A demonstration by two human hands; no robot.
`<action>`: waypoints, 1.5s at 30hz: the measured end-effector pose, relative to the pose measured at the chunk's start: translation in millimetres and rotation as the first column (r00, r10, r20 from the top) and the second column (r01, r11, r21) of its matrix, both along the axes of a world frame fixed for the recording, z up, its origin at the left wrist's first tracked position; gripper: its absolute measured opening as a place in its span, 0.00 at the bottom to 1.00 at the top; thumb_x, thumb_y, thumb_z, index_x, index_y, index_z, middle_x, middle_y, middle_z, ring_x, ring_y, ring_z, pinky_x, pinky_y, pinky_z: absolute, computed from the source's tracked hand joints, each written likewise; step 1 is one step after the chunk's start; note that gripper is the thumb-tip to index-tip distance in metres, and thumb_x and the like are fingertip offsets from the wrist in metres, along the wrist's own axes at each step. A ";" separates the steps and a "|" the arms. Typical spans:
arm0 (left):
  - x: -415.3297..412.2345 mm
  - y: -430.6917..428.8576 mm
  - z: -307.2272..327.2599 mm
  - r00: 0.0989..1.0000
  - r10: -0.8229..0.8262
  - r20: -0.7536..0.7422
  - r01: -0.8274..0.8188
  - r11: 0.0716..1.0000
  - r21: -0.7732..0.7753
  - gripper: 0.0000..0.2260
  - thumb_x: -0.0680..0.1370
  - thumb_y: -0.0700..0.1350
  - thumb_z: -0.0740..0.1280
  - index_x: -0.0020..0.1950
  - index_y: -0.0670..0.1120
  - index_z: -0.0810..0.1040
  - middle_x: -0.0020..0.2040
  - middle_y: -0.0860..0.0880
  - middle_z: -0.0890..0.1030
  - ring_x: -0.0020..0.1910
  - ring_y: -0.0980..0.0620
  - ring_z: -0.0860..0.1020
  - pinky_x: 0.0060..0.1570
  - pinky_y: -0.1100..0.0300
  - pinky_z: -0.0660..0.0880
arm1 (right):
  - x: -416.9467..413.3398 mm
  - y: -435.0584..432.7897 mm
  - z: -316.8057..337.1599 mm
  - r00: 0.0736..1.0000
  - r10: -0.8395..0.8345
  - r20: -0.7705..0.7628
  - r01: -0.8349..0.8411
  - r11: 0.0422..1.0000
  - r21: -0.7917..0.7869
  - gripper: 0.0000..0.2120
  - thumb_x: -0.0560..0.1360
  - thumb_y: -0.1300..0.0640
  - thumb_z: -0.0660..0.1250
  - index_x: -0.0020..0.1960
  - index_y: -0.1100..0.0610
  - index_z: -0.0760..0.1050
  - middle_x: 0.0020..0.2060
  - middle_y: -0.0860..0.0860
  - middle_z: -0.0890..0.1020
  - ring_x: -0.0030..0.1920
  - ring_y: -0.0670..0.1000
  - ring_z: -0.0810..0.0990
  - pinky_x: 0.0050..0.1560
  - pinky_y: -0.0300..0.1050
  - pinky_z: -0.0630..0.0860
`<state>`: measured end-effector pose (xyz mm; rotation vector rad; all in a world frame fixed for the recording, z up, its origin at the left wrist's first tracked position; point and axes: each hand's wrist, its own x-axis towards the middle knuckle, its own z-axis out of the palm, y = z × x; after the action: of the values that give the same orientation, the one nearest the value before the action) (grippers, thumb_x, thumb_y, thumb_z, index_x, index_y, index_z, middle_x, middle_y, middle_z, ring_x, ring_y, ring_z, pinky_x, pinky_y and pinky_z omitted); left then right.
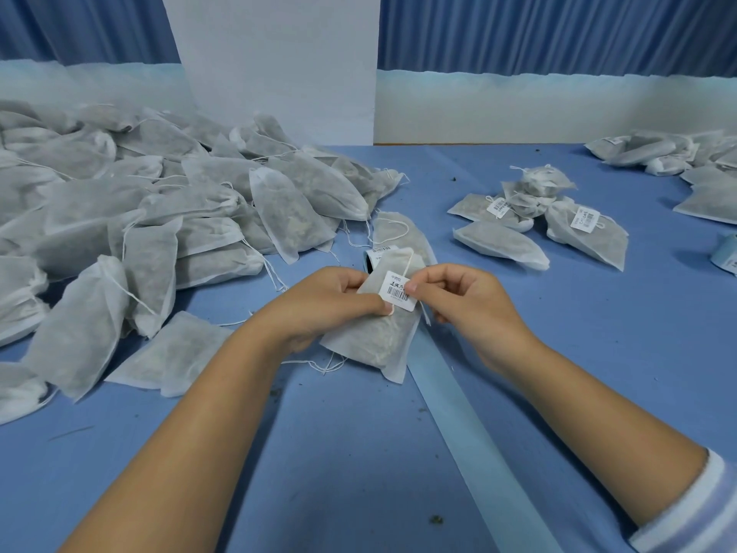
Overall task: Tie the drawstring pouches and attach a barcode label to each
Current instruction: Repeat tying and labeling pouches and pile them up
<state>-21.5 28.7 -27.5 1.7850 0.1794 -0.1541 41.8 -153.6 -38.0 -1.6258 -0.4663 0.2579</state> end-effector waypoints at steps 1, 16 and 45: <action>0.0 0.1 -0.1 1.000 -0.005 0.005 0.005 1.000 -0.006 0.08 0.76 0.39 0.72 0.55 0.45 0.83 0.51 0.46 0.86 0.49 0.53 0.83 0.58 0.56 0.76 | 0.2 -0.1 -0.6 1.000 0.000 0.017 0.001 1.000 -0.007 0.02 0.71 0.59 0.75 0.41 0.53 0.83 0.33 0.52 0.78 0.32 0.47 0.70 0.32 0.35 0.68; 5.3 -8.3 -3.0 0.993 0.116 0.010 -0.115 0.988 -0.101 0.12 0.80 0.54 0.66 0.43 0.50 0.84 0.44 0.49 0.86 0.43 0.53 0.83 0.44 0.60 0.77 | -1.6 -1.6 -5.1 0.971 -0.007 0.239 0.021 0.998 -0.056 0.05 0.69 0.60 0.77 0.43 0.54 0.82 0.32 0.49 0.75 0.34 0.46 0.70 0.36 0.34 0.69; 4.6 -12.0 -3.3 0.992 0.111 0.062 -0.096 0.975 -0.203 0.11 0.80 0.47 0.68 0.57 0.42 0.82 0.53 0.42 0.85 0.49 0.49 0.83 0.55 0.51 0.78 | -0.7 -0.3 2.7 0.973 0.101 -0.208 -0.073 0.988 0.138 0.09 0.75 0.59 0.71 0.55 0.58 0.79 0.40 0.50 0.86 0.38 0.45 0.83 0.36 0.36 0.77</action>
<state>-16.9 16.6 -30.9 1.5752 0.1970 -0.0301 41.0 -153.9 -35.3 -1.4337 -0.3810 0.4558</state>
